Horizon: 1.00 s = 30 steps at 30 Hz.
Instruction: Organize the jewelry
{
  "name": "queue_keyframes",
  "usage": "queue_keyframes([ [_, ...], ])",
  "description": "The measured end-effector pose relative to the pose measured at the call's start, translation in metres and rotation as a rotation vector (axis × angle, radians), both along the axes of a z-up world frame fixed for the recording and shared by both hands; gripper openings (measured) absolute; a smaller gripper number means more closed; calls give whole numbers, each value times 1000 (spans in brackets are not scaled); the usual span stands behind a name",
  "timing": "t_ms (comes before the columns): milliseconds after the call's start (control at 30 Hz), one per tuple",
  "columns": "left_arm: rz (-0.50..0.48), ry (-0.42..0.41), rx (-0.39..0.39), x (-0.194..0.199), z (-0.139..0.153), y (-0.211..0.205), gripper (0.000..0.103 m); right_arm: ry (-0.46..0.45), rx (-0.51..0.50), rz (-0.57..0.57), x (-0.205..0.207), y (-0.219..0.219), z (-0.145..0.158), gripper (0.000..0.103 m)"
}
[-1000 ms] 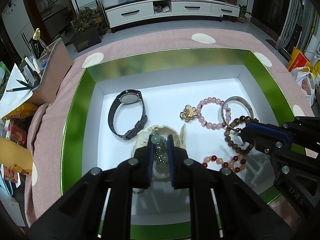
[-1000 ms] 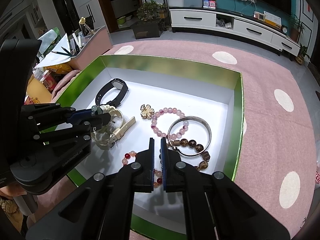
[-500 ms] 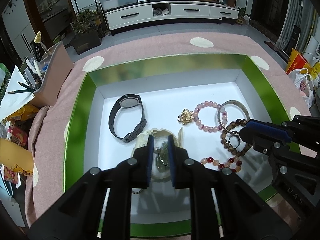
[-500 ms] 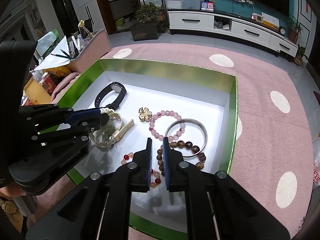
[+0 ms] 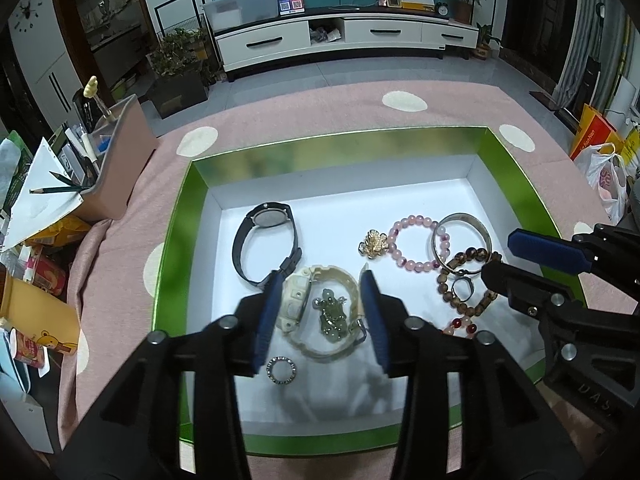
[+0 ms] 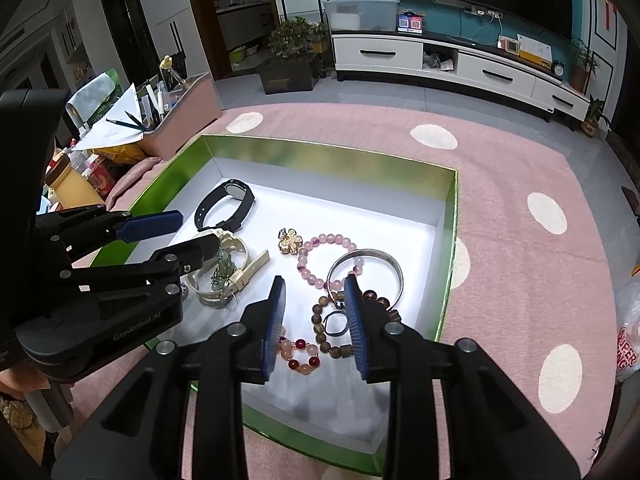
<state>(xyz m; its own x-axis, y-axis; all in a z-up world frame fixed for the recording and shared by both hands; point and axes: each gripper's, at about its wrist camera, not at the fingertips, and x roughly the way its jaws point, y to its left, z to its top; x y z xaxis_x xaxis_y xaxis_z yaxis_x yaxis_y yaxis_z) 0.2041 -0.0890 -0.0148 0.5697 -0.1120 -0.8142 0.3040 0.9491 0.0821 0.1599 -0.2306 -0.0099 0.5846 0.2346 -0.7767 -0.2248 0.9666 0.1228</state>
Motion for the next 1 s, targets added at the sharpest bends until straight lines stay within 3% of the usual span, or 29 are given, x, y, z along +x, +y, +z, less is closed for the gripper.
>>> queue_keyframes([
  [133,8,-15,0,-2,5,2,54,-10,-3,-8,-3,-1,4,37],
  [200,13,-21,0,-4,8,5,57,-15,-5,-15,-4,-1,6,48],
  [367,28,-32,-2,-9,12,9,73,-34,-16,-34,-10,-3,12,62],
  [667,60,-59,-12,-21,25,21,87,-50,-17,-74,-20,-8,23,79],
  [900,70,-87,-19,-31,40,26,90,-69,-19,-89,-30,-9,35,85],
  [1000,72,-99,-23,-36,47,29,93,-78,-26,-100,-33,-9,41,93],
])
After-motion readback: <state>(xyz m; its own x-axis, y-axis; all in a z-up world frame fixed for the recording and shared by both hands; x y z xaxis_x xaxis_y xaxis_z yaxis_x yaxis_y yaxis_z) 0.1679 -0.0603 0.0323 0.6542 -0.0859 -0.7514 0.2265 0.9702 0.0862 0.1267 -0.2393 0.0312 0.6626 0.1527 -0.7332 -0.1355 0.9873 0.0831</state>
